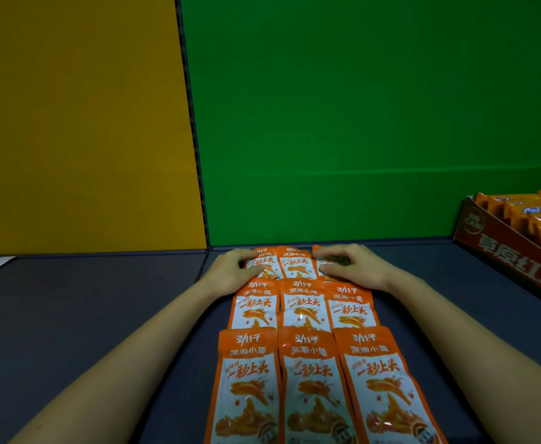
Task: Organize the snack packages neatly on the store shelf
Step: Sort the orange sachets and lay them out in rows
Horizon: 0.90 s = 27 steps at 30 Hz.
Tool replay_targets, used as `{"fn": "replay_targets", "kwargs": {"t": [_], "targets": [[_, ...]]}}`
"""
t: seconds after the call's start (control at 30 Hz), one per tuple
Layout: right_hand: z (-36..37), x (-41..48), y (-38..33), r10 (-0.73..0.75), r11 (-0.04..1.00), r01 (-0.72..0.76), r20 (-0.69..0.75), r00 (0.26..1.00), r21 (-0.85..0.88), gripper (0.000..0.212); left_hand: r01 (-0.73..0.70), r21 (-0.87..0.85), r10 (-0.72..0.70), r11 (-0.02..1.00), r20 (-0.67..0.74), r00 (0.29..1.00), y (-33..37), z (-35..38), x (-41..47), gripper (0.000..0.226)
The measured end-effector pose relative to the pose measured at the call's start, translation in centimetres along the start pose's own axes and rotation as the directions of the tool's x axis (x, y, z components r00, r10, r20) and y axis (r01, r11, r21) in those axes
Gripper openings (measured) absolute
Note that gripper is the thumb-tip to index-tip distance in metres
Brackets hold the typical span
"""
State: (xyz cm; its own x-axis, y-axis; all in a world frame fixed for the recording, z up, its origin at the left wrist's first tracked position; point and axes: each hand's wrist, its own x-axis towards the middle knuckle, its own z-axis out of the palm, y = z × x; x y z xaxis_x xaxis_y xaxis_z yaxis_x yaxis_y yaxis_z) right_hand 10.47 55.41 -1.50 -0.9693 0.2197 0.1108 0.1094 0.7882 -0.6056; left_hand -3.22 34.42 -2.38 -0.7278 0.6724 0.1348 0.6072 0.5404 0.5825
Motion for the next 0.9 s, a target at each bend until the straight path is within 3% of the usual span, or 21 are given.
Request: {"fn": "replay_targets", "kwargs": {"t": [0.43,0.53,0.67,0.77,0.9], "targets": [[0.2,0.2,0.8,-0.039,0.999,0.041,-0.068,0.997,0.022,0.032,-0.049,0.02,0.049,0.999,0.006,0.999,-0.7,0.3,0.7,0.048],[-0.2,0.1,0.7,-0.059,0.998,0.064,-0.175,0.983,0.02,0.027,-0.074,0.033,0.078,0.997,-0.175,0.981,-1.0,-0.1,0.6,0.043],[-1.1,-0.5,-0.6,-0.113,0.993,0.112,-0.268,0.957,-0.019,0.023,-0.106,0.208,0.185,0.972,-0.41,0.893,-0.4,-2.0,-1.1,0.034],[-1.3,-1.9,-3.2,-0.203,0.976,0.216,-0.335,0.92,0.003,0.022,-0.123,0.261,0.241,0.957,-0.487,0.84,0.3,-3.9,-3.9,0.026],[-1.4,-3.8,-8.2,-0.335,0.937,0.347,-0.343,0.877,-0.028,0.023,-0.136,0.308,0.271,0.942,-0.453,0.849,-0.5,-6.2,-9.1,0.024]]}}
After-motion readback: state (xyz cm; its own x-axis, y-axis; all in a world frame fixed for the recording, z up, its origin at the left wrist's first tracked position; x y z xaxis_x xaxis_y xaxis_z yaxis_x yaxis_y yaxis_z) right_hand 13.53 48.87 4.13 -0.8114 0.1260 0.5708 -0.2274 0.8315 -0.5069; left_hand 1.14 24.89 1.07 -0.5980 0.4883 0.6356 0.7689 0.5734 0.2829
